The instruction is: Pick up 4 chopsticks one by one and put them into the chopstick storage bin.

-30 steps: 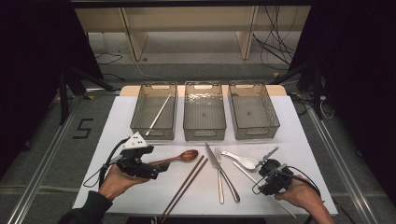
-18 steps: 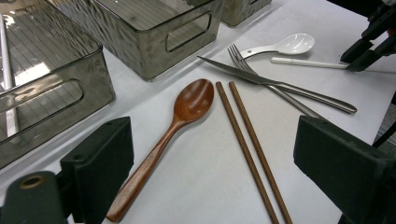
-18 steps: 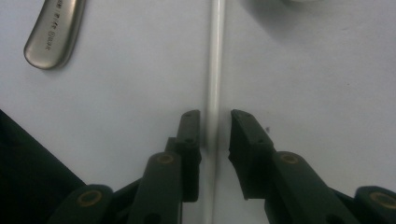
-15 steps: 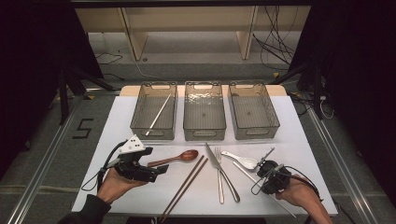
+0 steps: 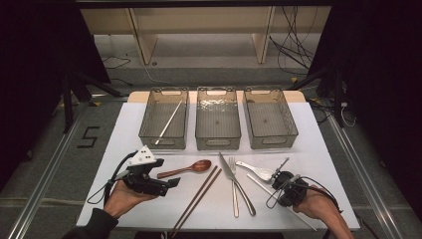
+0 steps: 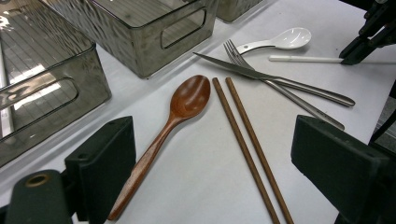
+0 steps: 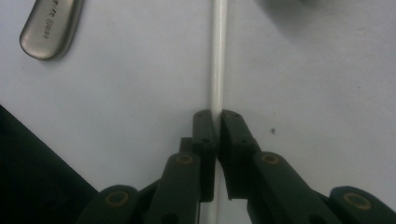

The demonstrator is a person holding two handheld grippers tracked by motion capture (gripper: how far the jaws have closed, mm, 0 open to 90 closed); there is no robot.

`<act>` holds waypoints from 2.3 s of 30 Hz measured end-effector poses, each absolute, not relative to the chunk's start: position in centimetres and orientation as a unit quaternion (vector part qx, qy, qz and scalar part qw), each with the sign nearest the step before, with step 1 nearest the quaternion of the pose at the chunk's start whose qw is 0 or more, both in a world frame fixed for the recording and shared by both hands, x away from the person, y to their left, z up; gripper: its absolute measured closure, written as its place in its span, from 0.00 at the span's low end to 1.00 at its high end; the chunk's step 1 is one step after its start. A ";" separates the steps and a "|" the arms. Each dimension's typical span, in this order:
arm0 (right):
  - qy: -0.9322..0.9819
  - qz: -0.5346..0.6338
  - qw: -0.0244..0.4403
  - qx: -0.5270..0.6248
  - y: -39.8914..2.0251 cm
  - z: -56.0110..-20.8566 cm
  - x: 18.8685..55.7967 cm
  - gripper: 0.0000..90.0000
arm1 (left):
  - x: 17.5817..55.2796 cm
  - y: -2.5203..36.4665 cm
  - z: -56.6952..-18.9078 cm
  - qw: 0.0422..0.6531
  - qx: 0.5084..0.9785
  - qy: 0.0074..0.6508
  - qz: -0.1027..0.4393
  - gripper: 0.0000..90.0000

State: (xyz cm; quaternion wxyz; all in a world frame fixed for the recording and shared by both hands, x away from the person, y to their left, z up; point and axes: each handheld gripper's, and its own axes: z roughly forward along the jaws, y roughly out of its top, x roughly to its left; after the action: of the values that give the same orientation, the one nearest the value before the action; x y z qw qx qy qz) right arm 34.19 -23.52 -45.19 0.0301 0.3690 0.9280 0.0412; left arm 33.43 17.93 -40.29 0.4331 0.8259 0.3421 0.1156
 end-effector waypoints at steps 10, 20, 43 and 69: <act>0.934 0.049 0.042 0.351 -23.7 -44.6 33.9 0.96 | 33.5 17.9 -40.3 0.431 0.827 0.340 0.119 0.16; 0.931 0.106 0.057 0.345 -23.6 -42.5 33.6 0.96 | 33.5 17.8 -40.4 0.429 0.828 0.340 0.118 0.16; 0.947 0.164 0.065 0.269 -19.1 -39.9 33.9 0.96 | 35.2 13.8 -40.1 0.395 0.866 0.285 0.117 0.16; 0.973 0.163 0.057 0.152 -12.3 -39.6 32.2 0.96 | 35.2 9.5 -40.3 0.329 0.929 0.166 0.044 0.21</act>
State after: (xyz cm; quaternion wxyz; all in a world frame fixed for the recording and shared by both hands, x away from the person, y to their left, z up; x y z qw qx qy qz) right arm 32.17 -12.34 -39.65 0.0567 0.1516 0.9733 0.1629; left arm 35.23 9.50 -40.33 0.3287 0.9288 0.1656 0.0440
